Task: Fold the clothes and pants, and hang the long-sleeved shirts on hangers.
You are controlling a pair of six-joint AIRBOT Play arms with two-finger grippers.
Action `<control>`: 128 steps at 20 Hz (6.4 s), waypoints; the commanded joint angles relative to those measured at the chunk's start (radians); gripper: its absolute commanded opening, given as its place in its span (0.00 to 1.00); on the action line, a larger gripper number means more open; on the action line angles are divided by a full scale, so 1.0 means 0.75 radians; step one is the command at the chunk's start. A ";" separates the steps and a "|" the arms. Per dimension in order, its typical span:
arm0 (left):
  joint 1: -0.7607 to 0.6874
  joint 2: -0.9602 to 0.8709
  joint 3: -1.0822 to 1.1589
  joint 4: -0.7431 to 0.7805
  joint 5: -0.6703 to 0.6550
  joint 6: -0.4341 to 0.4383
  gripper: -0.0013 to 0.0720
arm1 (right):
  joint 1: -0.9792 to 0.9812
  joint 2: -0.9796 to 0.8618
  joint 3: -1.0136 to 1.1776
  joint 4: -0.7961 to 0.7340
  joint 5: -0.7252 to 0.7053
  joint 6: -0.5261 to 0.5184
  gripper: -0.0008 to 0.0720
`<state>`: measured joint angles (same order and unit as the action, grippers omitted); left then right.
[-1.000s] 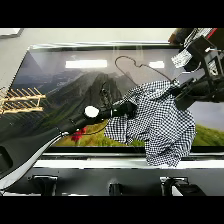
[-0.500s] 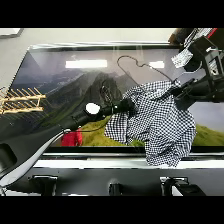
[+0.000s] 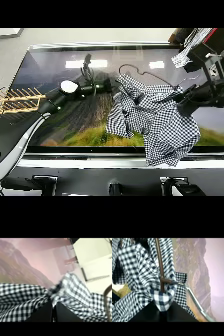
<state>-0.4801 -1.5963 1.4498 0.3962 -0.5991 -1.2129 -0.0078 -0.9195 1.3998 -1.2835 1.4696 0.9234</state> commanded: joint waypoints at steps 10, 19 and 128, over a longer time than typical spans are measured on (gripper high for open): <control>0.050 0.003 0.151 0.197 -0.119 -0.044 0.04 | 0.002 -0.124 0.000 -0.021 0.028 -0.066 0.04; 0.045 0.002 0.183 0.240 -0.084 -0.018 0.04 | 0.091 -0.246 0.000 -0.124 -0.015 -0.100 0.04; 0.222 0.583 -0.093 0.612 -0.798 0.900 0.04 | -0.110 -0.578 0.230 0.578 -0.213 -0.963 0.88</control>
<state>-0.3130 -1.1595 1.3792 0.8555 -1.1950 -0.5381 -0.1577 -1.3003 1.5730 -0.8280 1.3724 0.2420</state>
